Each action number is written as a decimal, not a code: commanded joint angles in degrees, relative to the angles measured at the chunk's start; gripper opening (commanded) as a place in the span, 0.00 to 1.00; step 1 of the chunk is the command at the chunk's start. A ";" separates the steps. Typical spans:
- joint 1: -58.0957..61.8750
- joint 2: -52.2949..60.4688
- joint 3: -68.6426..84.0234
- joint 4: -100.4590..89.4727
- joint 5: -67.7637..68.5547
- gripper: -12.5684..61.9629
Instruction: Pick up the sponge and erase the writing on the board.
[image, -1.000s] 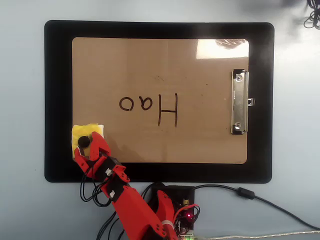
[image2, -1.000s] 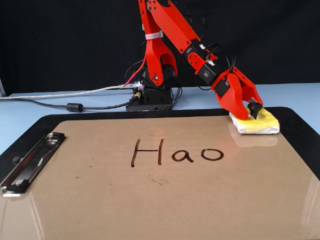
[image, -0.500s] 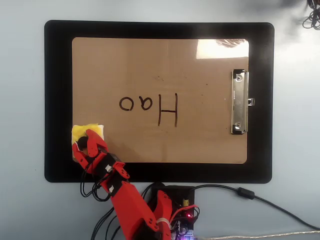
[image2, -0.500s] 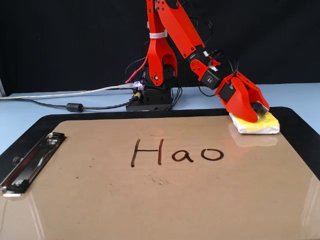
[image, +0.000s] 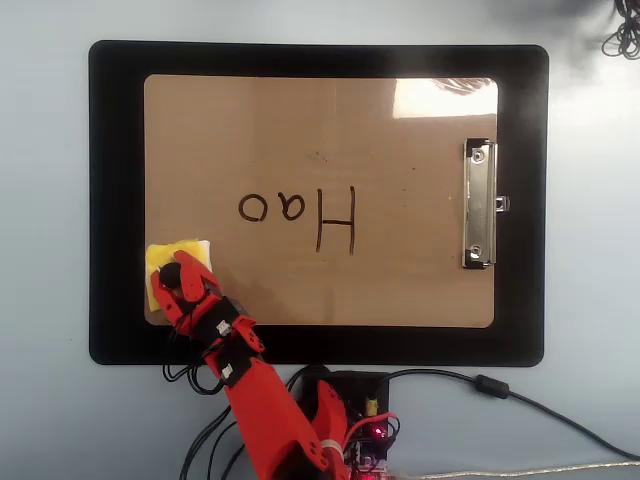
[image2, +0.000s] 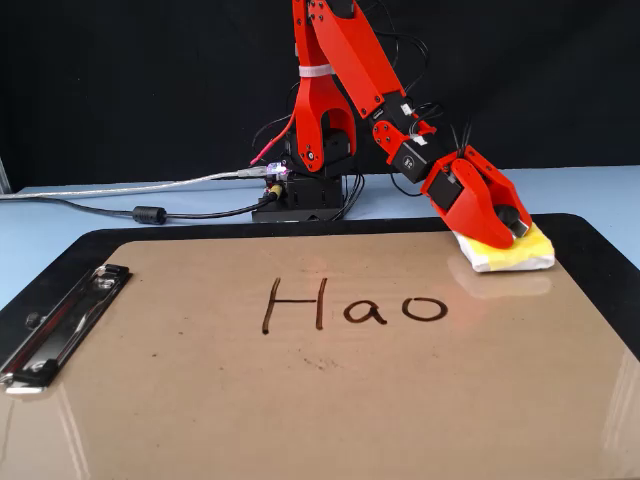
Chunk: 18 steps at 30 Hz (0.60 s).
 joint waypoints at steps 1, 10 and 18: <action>0.79 9.14 -4.83 7.21 -2.81 0.06; 35.42 34.19 -21.45 73.04 -1.93 0.06; 66.80 29.36 -17.23 65.30 19.42 0.06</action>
